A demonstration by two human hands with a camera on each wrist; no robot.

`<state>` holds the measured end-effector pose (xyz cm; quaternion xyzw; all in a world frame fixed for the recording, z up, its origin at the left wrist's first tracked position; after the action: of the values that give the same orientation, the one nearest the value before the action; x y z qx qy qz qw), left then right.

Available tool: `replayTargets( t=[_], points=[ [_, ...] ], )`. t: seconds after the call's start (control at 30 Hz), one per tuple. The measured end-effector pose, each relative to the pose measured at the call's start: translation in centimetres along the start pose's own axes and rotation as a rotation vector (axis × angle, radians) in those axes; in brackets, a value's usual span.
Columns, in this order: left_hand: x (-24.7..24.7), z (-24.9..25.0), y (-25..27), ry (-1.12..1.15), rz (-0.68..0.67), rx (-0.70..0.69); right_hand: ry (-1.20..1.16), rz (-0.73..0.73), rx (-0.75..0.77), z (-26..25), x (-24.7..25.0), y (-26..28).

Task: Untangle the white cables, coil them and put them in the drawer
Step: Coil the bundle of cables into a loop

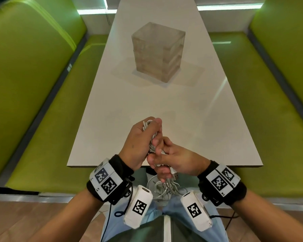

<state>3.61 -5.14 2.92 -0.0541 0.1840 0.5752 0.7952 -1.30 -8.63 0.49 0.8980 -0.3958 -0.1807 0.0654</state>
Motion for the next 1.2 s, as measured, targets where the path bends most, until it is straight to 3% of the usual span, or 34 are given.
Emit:
replayTargets(
  t=[0.23, 0.4, 0.5, 0.63, 0.77, 0.93, 1.1, 1.2],
  points=[
    [-0.2, 0.2, -0.3, 0.034, -0.033, -0.037, 0.058, 0.012, -0.010, 0.4, 0.7, -0.2],
    [0.8, -0.3, -0.7, -0.189, -0.130, -0.075, 0.142, 0.084, 0.105, -1.0, 2.1, 0.3],
    [0.9, -2.5, -0.1, -0.213, -0.237, 0.027, 0.060, 0.176, 0.225, -2.7, 3.5, 0.6],
    [-1.1, -4.0, 1.4, -0.271, -0.343, 0.059, -0.155, 0.281, 0.293, -4.1, 5.8, 0.7],
    [-2.1, -3.7, 1.4, -0.198, -0.317, 0.090, -0.204, 0.362, 0.322, -5.3, 6.6, 1.0],
    [-2.0, -5.0, 1.7, -0.160, -0.326, 0.225, -0.205, 0.432, 0.318, -6.5, 7.1, 1.1],
    [-1.1, -5.1, 2.2, -0.151, -0.303, 0.247, -0.211, 0.499, 0.351, -7.7, 8.1, 1.5],
    [-0.3, -5.3, 2.5, -0.142, -0.302, 0.276, -0.107, 0.537, 0.335, -8.6, 9.3, 2.2]
  ],
)
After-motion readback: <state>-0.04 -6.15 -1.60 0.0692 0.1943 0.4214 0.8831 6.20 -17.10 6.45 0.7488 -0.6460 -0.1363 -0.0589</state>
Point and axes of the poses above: each hand's wrist, its own y-axis away from the middle knuckle, its own x-axis out of the back of the hand, z = x × y, the point moved 9 cm from there along -y, towards the middle knuckle, and after that the axes turned 4 degrees about y, right-handed, at the moved point
